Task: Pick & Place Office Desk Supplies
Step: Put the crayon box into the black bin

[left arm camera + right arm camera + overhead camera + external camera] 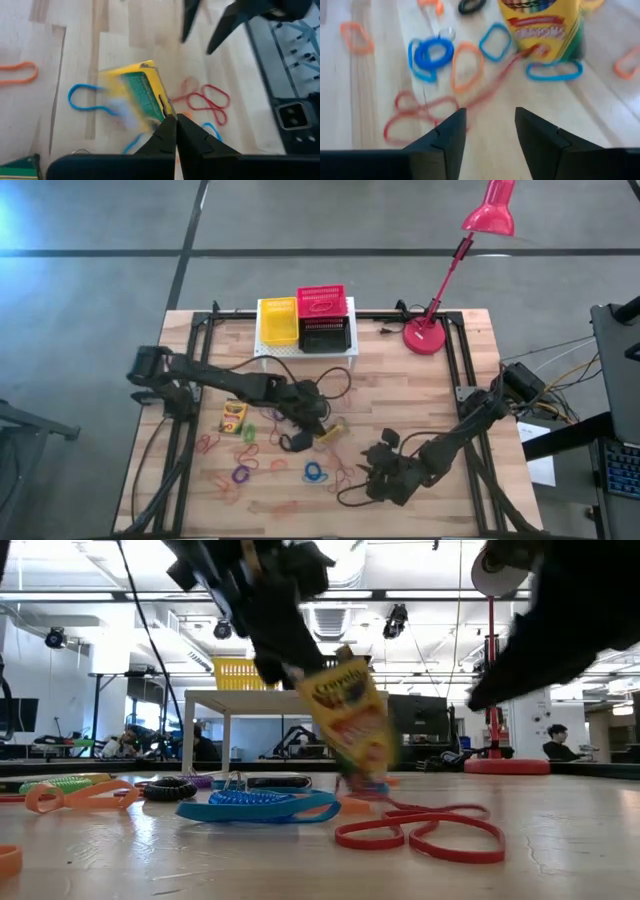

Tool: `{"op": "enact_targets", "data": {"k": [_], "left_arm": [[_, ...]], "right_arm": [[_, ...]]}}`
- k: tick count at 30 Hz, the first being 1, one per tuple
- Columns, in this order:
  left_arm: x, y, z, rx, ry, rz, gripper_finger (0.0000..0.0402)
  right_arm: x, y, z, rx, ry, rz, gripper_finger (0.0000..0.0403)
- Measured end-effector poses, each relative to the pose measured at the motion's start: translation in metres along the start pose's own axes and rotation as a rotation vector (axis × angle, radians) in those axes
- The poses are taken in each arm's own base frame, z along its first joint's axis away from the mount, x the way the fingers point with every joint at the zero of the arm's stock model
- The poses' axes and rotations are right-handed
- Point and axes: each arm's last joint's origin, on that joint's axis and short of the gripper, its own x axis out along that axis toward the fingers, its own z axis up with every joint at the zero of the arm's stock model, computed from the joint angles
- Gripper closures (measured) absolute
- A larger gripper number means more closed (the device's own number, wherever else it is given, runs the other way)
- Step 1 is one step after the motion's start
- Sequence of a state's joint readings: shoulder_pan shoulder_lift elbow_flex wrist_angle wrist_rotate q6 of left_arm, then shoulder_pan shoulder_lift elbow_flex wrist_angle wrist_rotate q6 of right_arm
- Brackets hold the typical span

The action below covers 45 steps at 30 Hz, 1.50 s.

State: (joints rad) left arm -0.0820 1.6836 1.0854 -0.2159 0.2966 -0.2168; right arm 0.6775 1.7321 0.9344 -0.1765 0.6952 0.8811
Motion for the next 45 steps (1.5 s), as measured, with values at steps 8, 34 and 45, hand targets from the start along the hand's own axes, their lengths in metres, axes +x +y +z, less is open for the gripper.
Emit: {"op": "enact_targets", "data": {"k": [8, 34, 45], "left_arm": [[-0.029, -0.016, -0.006, 0.046, -0.001, -0.015, 0.0396], [-0.034, -0.021, -0.022, 0.11, 0.041, -0.024, 0.0391], [-0.054, -0.026, -0.02, 0.12, 0.013, -0.027, 0.0319]], "right_arm": [[0.016, -0.004, 0.034, -0.119, -0.197, -0.008, 0.0168], [0.063, -0.053, 0.098, -0.301, -0.213, 0.326, 0.0272], [0.082, -0.047, 0.09, -0.277, -0.273, 0.337, 0.039]]}}
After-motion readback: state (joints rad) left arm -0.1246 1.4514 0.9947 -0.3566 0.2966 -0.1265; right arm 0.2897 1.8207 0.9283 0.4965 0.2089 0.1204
